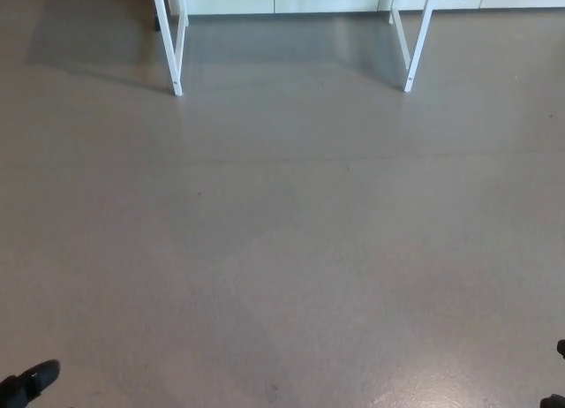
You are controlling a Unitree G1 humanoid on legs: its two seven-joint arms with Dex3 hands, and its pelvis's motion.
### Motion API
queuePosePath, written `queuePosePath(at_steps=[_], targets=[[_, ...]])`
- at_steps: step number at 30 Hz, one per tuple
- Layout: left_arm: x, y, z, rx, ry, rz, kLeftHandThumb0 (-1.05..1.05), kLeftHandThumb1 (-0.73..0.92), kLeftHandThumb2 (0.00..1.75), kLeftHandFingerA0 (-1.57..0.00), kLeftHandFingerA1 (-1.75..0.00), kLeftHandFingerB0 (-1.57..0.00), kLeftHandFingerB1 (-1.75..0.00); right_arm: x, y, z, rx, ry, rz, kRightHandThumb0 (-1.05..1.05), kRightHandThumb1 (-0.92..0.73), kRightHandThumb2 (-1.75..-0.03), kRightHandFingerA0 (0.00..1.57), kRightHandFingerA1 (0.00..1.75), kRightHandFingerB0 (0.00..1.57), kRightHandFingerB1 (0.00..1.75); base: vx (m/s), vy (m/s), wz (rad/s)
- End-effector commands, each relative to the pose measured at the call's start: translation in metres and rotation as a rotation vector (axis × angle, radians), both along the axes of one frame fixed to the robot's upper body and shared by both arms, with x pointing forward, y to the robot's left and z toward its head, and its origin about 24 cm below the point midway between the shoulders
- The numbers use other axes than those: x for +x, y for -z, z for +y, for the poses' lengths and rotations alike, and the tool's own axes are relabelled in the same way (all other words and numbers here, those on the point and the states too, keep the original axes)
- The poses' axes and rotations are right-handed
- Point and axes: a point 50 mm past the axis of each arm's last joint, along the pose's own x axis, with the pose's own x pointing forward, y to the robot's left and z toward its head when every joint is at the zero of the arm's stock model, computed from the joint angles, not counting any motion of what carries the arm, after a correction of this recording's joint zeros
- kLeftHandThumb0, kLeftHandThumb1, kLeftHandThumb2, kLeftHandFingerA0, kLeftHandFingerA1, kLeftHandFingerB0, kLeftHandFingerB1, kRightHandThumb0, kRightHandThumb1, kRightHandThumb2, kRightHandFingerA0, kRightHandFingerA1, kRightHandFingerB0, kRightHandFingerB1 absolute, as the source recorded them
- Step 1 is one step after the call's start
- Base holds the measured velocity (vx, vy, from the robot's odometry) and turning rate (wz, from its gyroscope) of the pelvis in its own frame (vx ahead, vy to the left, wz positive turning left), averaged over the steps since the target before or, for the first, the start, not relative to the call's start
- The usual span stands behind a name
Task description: The robot walks towards a desk on which a shovel is kept on the left hand side and a container is kept on the right hand side. The robot picks up the shovel using its left hand and places it in the container.
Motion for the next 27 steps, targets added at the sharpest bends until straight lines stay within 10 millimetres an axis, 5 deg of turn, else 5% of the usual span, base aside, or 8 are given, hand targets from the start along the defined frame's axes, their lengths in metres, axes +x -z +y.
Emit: queuePosePath(at_steps=[1, 11, 27], targets=[[-0.0034, -0.0001, 0.0048, -0.003, 0.0, 0.02, -0.11, 0.64, 0.59, -0.43, -0.41, -0.36, -0.33, -0.0039, -0.0012, -0.0022, -0.001, 0.0, -0.003, -0.17, -0.45, -0.53, 0.83, 0.56, 0.52, 0.5, 0.0, 0.0, 0.0], [-0.0038, 0.0009, 0.0049, -0.007, 0.007, 0.014, -0.18, 0.61, 0.63, -0.4, -0.45, -0.38, -0.37, -0.006, 0.0003, -0.0019, 0.001, 0.004, -0.003, -0.17, -0.45, -0.53, 0.86, 0.57, 0.53, 0.51, 0.03, -0.036, 0.16], [-0.0035, -0.0002, 0.0053, 0.008, 0.016, 0.017, -0.19, 0.61, 0.63, -0.43, -0.46, -0.38, -0.38, -0.0064, 0.0012, -0.0014, -0.026, -0.011, 0.006, -0.19, -0.46, -0.53, 0.85, 0.56, 0.52, 0.5, 0.16, 0.171, -0.02]])
